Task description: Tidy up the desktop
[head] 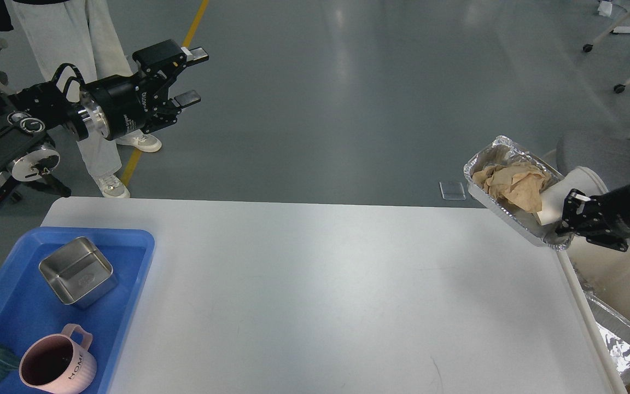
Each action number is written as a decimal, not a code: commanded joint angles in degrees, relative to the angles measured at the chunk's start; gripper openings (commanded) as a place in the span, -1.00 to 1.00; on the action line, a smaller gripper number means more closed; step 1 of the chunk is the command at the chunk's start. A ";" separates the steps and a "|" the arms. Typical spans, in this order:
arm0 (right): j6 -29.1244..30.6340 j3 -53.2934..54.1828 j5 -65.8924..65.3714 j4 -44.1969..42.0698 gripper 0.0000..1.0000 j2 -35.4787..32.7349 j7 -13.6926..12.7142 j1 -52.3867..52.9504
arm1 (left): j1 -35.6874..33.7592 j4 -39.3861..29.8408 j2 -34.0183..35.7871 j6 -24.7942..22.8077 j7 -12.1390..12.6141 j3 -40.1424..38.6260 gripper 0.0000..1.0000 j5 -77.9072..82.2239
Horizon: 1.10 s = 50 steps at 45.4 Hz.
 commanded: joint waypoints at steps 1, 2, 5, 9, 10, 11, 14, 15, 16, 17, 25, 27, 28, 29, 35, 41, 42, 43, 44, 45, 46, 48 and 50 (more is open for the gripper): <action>-0.51 4.13 0.02 -2.32 -1.00 -0.99 0.08 -3.68 | 4.29 -0.01 -0.66 8.55 -0.09 -4.39 0.93 -4.34; -0.77 4.84 0.02 -2.58 -1.00 -1.16 0.08 -4.30 | 4.99 -0.01 -0.83 9.78 -0.26 -5.35 0.93 -5.40; -1.74 6.68 0.02 -3.81 -1.00 -2.21 -0.01 -5.97 | 7.28 0.08 -1.45 13.47 -0.70 -8.34 0.93 -8.30; -2.88 8.35 0.10 -4.87 -1.00 -3.18 -0.01 -7.55 | 9.39 0.60 -2.85 16.38 -0.79 -12.47 0.93 -10.24; -3.14 8.53 0.28 -5.57 -1.00 -3.36 -0.01 -7.90 | 9.91 0.78 -3.29 16.64 -0.79 -13.79 0.93 -10.24; -3.32 8.62 0.63 -6.18 -1.00 -3.45 -0.01 -8.17 | 10.27 0.95 -3.64 16.73 -0.79 -14.76 0.93 -10.24; -4.11 8.53 1.94 -8.29 -1.00 -3.54 -0.10 -8.87 | 11.50 1.83 -4.26 16.74 -0.97 -17.31 0.93 -10.33; -4.37 8.45 2.38 -9.17 -1.00 -3.54 -0.10 -9.13 | 11.94 2.18 -4.44 16.74 -1.14 -18.27 0.93 -10.33; -4.64 8.36 2.82 -9.96 -1.00 -3.54 -0.10 -9.40 | 12.29 2.53 -4.61 16.74 -1.32 -19.33 0.93 -10.42; -4.90 8.36 3.18 -10.67 -1.00 -3.54 -0.10 -9.75 | 12.73 2.89 -4.87 16.65 -1.67 -20.47 0.93 -10.42; -7.97 8.36 6.78 -14.01 -1.00 -3.45 -0.10 -13.88 | 14.93 4.21 -8.48 17.35 -3.34 -26.28 0.93 -10.42; -9.47 8.36 7.83 -14.10 -1.00 -3.45 -0.19 -15.11 | 15.19 4.21 -9.01 17.35 -3.34 -26.98 0.93 -10.42; -10.26 8.27 8.36 -14.19 -1.00 -3.45 -0.27 -15.72 | 15.19 4.30 -9.18 17.44 -3.43 -27.33 0.93 -10.50; -10.79 8.27 8.71 -14.36 -1.00 -3.45 -0.27 -16.25 | 15.19 4.30 -9.18 17.44 -3.43 -27.68 0.93 -10.68; -13.25 8.45 10.03 -14.80 -1.00 -3.36 -0.36 -18.36 | 15.28 4.47 -9.36 20.42 -3.43 -28.57 0.93 -11.73; -15.71 8.53 12.05 -16.21 -1.00 -3.01 -0.36 -19.94 | 15.28 4.47 -9.45 21.83 -4.92 -29.18 0.93 -12.09; -15.97 8.53 12.40 -16.30 -1.00 -3.01 -0.36 -20.21 | 15.28 4.47 -9.45 21.83 -5.70 -29.27 0.93 -12.09; -16.24 8.53 13.02 -16.30 -1.00 -2.92 -0.36 -20.38 | 15.28 4.47 -9.53 21.83 -6.41 -29.36 0.93 -12.17; -16.41 8.53 13.37 -16.30 -1.00 -2.83 -0.45 -20.56 | 15.28 4.47 -9.53 21.83 -7.29 -29.36 0.93 -12.35; -16.68 8.53 13.81 -16.30 -1.00 -2.83 -0.45 -20.82 | 15.37 4.47 -9.53 21.83 -8.16 -29.36 0.93 -12.44; -16.85 8.53 14.08 -16.39 -1.00 -2.75 -0.45 -21.09 | 15.54 4.47 -9.53 21.83 -9.04 -29.44 0.93 -12.44; -17.47 8.53 14.60 -16.39 -1.00 -2.75 -0.45 -21.53 | 15.63 4.47 -9.62 21.83 -10.71 -29.44 0.93 -12.44; -18.43 8.53 14.78 -16.39 -0.88 -2.75 -0.36 -21.79 | 15.63 4.47 -9.71 21.83 -12.21 -29.44 0.93 -12.44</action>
